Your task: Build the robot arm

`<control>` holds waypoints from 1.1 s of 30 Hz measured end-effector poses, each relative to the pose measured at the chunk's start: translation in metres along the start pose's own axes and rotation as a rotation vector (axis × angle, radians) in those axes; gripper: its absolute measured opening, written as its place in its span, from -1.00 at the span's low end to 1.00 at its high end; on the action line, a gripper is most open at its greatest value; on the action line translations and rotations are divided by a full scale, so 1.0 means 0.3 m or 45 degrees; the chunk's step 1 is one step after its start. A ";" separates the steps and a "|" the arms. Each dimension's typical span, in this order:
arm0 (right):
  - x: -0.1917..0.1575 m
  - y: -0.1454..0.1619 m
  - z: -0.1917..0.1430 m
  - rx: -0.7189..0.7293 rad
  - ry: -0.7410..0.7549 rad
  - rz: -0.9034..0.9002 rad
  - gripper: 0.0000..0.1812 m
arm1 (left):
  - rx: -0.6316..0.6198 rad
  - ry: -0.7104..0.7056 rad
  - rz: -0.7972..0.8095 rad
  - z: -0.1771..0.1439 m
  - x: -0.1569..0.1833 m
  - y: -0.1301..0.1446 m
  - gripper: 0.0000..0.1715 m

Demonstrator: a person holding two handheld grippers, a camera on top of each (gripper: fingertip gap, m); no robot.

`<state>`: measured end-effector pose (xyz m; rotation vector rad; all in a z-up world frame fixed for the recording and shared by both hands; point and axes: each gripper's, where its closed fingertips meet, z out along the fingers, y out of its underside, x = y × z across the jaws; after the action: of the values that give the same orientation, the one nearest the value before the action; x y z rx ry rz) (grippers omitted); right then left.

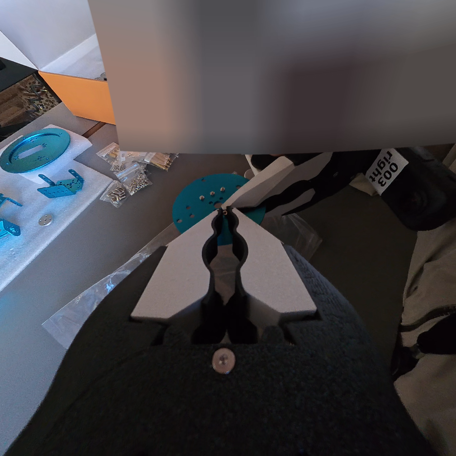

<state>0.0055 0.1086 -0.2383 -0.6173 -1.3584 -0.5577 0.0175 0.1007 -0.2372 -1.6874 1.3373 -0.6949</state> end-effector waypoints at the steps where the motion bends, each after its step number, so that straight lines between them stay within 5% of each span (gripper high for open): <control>1: -0.002 -0.001 0.000 0.002 -0.002 -0.004 -0.98 | -0.002 0.004 0.004 0.000 0.001 0.002 -0.97; 33: 0.006 -0.001 -0.004 0.004 -0.015 0.008 -0.98 | -0.034 0.021 0.103 -0.001 0.009 -0.003 -0.94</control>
<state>0.0062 0.1075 -0.2367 -0.6233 -1.3677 -0.5478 0.0183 0.0981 -0.2364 -1.6424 1.4235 -0.6480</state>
